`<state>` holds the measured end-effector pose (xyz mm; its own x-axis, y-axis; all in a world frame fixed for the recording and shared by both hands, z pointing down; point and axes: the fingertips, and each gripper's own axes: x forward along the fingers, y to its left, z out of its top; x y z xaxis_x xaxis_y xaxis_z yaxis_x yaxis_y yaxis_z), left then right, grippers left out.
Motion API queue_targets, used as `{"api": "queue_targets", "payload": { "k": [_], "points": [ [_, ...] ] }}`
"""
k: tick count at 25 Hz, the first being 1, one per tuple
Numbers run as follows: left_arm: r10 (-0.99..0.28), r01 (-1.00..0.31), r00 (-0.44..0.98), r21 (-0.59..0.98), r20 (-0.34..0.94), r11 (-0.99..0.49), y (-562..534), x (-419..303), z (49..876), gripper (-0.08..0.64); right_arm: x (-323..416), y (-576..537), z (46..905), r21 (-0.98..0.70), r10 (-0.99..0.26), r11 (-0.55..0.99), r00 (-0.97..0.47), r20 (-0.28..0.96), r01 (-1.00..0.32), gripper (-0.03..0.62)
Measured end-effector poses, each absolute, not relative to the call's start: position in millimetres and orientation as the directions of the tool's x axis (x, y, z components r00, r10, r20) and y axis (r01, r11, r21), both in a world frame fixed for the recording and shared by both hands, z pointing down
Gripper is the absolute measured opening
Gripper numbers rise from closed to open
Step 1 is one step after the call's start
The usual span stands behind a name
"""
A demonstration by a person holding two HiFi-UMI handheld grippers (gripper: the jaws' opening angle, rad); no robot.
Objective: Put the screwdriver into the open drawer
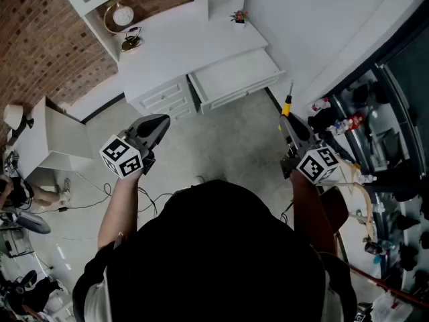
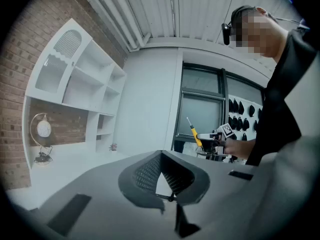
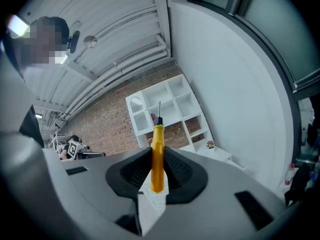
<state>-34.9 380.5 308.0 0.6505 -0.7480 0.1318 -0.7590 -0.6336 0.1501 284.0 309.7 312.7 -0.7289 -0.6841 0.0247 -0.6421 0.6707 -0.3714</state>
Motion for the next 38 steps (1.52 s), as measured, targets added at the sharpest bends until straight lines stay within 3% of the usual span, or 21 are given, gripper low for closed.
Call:
{"api": "queue_targets", "payload": {
  "k": [13, 38],
  "points": [
    [-0.760, -0.771, 0.636, 0.134, 0.132, -0.622, 383, 2, 303, 0.015, 311, 302, 312, -0.375, -0.671, 0.690, -0.741, -0.013, -0.619, 0.080],
    [-0.775, -0.786, 0.617, 0.145, 0.136, -0.601, 337, 1, 318, 0.015, 321, 262, 319, -0.374, -0.684, 0.679, -0.730, -0.008, -0.632, 0.083]
  ]
}}
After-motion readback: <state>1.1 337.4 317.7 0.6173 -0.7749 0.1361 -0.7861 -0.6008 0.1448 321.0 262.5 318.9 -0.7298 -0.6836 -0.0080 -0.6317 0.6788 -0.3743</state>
